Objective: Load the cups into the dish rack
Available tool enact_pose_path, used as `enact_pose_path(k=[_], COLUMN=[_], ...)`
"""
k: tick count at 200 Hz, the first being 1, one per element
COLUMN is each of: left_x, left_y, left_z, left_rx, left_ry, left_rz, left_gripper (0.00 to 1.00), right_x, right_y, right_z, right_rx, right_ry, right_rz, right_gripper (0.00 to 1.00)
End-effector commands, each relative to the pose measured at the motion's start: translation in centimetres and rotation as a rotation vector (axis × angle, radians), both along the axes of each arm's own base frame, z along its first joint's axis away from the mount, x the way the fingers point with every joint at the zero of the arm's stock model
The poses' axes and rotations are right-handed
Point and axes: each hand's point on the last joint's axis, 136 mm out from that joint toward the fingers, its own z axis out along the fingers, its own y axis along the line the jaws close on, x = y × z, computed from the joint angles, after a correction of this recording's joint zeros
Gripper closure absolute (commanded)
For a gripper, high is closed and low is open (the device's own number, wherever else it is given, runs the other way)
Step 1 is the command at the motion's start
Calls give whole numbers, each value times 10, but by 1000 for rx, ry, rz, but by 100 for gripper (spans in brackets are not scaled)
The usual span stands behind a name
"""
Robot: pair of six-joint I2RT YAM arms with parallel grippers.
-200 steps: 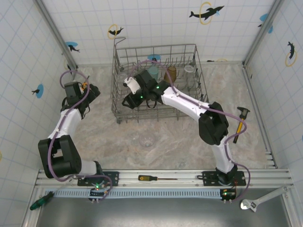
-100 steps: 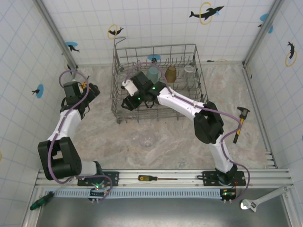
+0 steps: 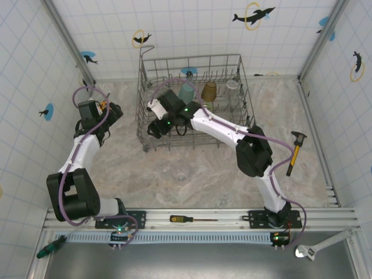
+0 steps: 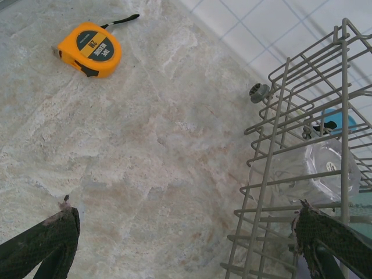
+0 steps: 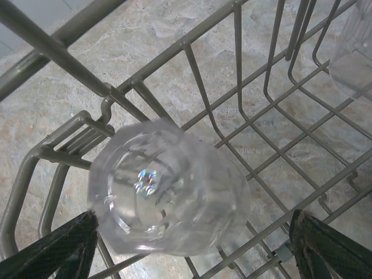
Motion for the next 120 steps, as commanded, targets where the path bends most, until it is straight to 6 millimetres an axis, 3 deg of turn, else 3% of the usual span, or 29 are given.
enact_pose_path(k=[1,71,120], left_x=[-1,-2,-6], left_y=[-1,-1,4], left_z=[11,15,36], left_rx=[8,16,57], left_ry=[-37,-48,-101], left_rz=[-10,-13,5], left_gripper=[3,3,3], right_x=[10,8,4], right_y=[15,8,-22], right_z=[29,71,87], right_rx=[79,146,149], right_ry=[-27,-43,-57], right_rz=[-27,-58,-114], right_gripper=[11,7,0])
